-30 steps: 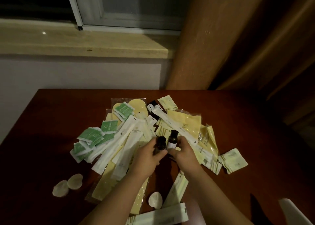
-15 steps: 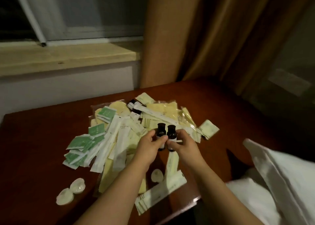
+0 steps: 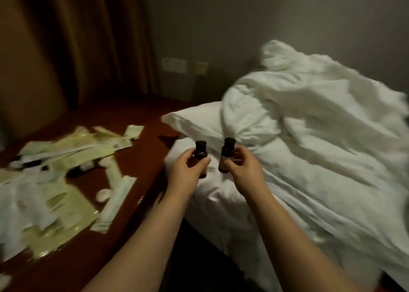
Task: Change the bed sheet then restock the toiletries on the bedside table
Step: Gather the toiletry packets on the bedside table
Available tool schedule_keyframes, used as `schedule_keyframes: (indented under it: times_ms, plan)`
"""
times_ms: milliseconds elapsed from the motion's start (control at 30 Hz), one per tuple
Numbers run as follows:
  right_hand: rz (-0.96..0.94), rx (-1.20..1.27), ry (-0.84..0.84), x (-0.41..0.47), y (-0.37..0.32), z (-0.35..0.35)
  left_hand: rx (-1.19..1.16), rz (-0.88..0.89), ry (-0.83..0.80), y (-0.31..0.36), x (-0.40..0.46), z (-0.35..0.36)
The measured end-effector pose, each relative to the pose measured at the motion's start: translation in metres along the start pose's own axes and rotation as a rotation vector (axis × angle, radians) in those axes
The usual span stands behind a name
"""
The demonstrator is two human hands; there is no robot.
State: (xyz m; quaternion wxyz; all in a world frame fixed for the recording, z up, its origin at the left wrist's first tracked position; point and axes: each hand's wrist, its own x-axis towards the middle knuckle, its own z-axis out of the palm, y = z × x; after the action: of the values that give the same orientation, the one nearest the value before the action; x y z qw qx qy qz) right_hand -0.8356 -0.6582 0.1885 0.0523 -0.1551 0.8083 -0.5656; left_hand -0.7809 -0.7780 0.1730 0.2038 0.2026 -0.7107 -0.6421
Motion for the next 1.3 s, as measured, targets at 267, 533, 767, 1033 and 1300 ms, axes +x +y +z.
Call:
schedule_keyframes:
  times_ms: [267, 533, 767, 1033, 1300]
  plan:
    - [0.008, -0.009, 0.564, -0.124, 0.059, -0.264, -0.096, 0.200, -0.478, 0.073, -0.135, 0.244]
    - [0.188, -0.245, 0.859, -0.320, 0.125, -0.548, -0.272, 0.127, -0.865, 0.108, -0.369, 0.507]
    - [0.288, -0.251, 1.030, -0.392, 0.170, -0.696, -0.229, 0.143, -1.049, 0.142, -0.472, 0.657]
    - [0.344, -0.224, 1.136, -0.386, 0.229, -0.831, -0.186, 0.115, -1.059, 0.153, -0.502, 0.816]
    - [0.359, -0.152, 1.165, -0.351, 0.271, -0.958, -0.086, 0.128, -0.950, 0.175, -0.494, 0.936]
